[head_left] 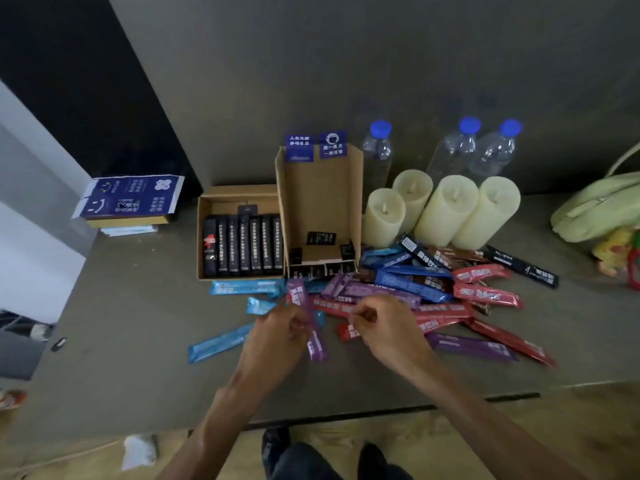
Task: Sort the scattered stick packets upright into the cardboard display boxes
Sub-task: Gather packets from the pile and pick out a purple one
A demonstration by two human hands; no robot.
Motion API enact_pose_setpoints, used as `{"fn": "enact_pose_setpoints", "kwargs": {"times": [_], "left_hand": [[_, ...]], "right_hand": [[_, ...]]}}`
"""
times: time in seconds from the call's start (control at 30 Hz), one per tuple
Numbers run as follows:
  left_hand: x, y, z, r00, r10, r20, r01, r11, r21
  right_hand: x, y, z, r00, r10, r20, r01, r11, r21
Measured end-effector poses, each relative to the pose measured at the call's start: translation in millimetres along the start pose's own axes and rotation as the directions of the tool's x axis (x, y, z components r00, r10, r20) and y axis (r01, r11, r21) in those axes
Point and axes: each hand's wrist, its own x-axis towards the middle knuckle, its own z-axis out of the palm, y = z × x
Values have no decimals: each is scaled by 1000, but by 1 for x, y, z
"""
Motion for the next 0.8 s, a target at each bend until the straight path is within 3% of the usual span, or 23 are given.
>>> {"fn": "enact_pose_setpoints", "kwargs": {"times": [0.17, 0.37, 0.53, 0.7, 0.77, 0.8], "left_hand": [[-15, 17, 31, 945, -308, -113, 317, 946, 72], [-14, 27, 41, 912, -384, -141, 394, 918, 51], [-25, 22, 23, 937, -340, -84, 349, 924, 154], [-33, 27, -16, 991, -110, -77, 126, 957, 260], [-27, 29, -27, 1000, -9, 2, 8, 983, 184], [-22, 31, -31, 996, 30, 78, -36, 996, 82]], "right_hand": [[-11, 33, -9, 997, -31, 66, 32, 999, -10], [-17, 30, -6, 990, -83, 113, 83, 997, 5], [-15, 19, -9, 985, -111, 129, 111, 994, 3], [-3, 2, -16, 972, -230, 43, 232, 972, -42], [0, -7, -21, 982, -180, 59, 178, 983, 44], [1, -14, -25, 987, -122, 101, 103, 979, 175]]}}
